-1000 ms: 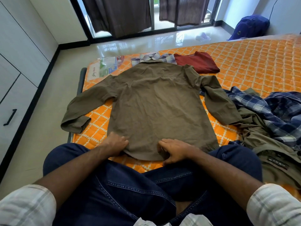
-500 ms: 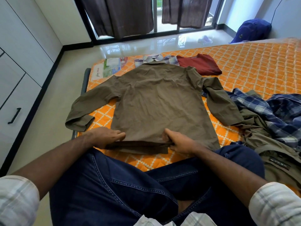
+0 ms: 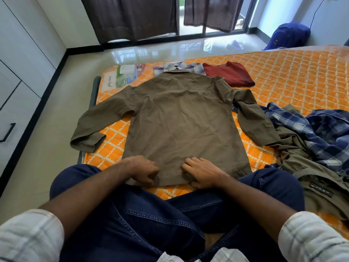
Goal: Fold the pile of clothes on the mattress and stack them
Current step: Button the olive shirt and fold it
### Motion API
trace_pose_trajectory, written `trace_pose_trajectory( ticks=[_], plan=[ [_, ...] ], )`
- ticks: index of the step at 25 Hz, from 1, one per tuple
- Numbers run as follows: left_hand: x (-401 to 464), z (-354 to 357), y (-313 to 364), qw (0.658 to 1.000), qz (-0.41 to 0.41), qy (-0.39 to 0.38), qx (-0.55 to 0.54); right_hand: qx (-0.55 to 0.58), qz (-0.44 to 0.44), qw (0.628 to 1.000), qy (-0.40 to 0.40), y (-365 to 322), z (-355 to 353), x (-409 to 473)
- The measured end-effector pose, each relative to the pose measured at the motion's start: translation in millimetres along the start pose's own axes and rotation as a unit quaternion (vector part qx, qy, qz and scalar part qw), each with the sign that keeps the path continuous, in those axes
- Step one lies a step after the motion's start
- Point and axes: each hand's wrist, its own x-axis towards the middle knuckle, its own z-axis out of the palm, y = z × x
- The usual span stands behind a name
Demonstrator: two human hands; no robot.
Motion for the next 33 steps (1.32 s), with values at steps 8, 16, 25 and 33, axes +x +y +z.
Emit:
trace_pose_trajectory(
  ticks=[8, 16, 25, 33],
  plan=[
    [46.8, -4.6, 45.6, 0.995, -0.011, 0.083, -0.052, 0.142, -0.008, 0.99, -0.022, -6.5, 1.2, 16.0],
    [99.3, -56.0, 5.4, 0.969, 0.03, 0.159, -0.185, 0.333, 0.319, 0.887, -0.021, 98.0, -12.5, -19.8],
    [242.4, -175.7, 4.3, 0.942, -0.069, 0.273, -0.184, 0.224, 0.475, 0.838, 0.147, 230.9, -1.9, -54.2],
    [365.7, -272.7, -26.2, 0.865, -0.163, 0.351, -0.32, 0.343, 0.52, 0.763, 0.176, 358.0, 5.6, -44.6]
  ],
)
